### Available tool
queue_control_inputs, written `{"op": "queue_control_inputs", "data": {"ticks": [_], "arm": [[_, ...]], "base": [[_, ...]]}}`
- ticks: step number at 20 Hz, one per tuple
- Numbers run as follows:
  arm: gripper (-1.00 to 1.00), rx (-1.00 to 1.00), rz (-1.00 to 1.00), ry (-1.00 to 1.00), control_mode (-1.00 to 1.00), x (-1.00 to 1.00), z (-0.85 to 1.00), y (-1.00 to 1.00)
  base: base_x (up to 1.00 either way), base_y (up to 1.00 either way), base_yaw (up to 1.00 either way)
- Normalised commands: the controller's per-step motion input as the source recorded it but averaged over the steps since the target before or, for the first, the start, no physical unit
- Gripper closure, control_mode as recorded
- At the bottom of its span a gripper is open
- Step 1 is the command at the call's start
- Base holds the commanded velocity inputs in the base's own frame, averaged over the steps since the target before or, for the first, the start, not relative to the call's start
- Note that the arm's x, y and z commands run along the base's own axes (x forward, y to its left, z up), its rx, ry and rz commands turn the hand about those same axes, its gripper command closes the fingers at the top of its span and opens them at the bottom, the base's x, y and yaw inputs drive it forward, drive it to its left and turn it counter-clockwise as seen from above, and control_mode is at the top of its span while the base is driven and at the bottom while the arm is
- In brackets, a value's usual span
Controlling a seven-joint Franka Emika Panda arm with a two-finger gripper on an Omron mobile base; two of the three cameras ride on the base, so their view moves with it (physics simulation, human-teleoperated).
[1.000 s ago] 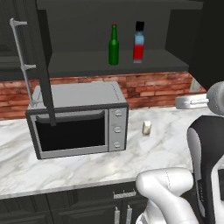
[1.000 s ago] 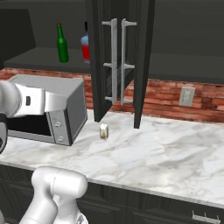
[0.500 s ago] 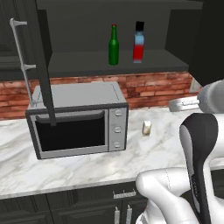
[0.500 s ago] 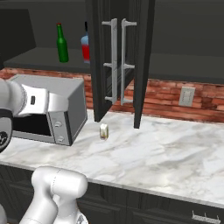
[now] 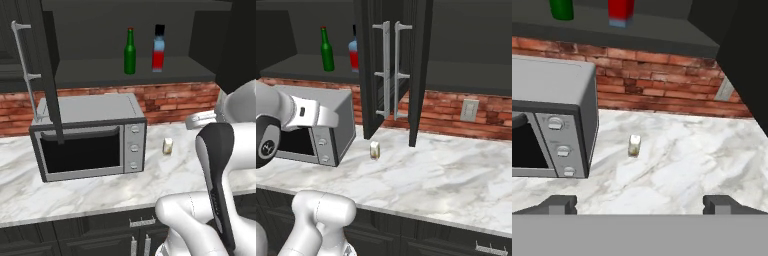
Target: Sort all alcoholic drinks to one cabinet, and non-alcoholic drinks to the other.
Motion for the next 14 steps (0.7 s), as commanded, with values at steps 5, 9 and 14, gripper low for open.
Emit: {"op": "queue_control_inputs", "data": {"ticks": [5, 9, 14], "arm": [[-1.00, -0.01, 0.00, 0.07, -1.00, 0.12, -0.19, 0.00], [-1.00, 0.00, 0.00, 0.03, -1.00, 0.18, -0.23, 0.00], [-1.00, 0.00, 0.01, 0.00, -1.00, 0.22, -0.26, -0.02]], "base": [[0.00, 0.00, 0.00], [0.00, 0.00, 0.00], [0.00, 0.00, 0.00]]}}
